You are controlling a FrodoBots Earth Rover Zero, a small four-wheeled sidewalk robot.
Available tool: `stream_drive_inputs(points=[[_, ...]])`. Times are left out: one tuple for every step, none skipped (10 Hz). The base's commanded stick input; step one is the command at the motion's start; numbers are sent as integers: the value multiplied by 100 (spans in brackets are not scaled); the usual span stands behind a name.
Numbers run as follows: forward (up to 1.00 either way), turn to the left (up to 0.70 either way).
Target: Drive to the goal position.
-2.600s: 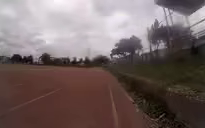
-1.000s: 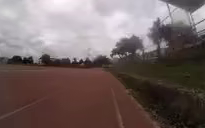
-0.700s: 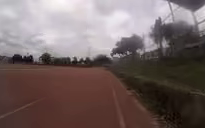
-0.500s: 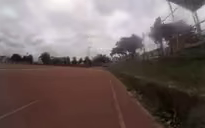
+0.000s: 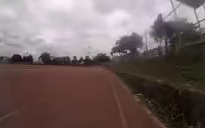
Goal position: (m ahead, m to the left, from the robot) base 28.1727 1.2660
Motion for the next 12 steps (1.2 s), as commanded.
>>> stream_drive_inputs(points=[[70, -2], [70, -14], [70, -23], [70, -23], [70, -22], [70, -10], [70, 0], [70, 0], [70, 0], [70, 0], [70, 0], [70, 0]])
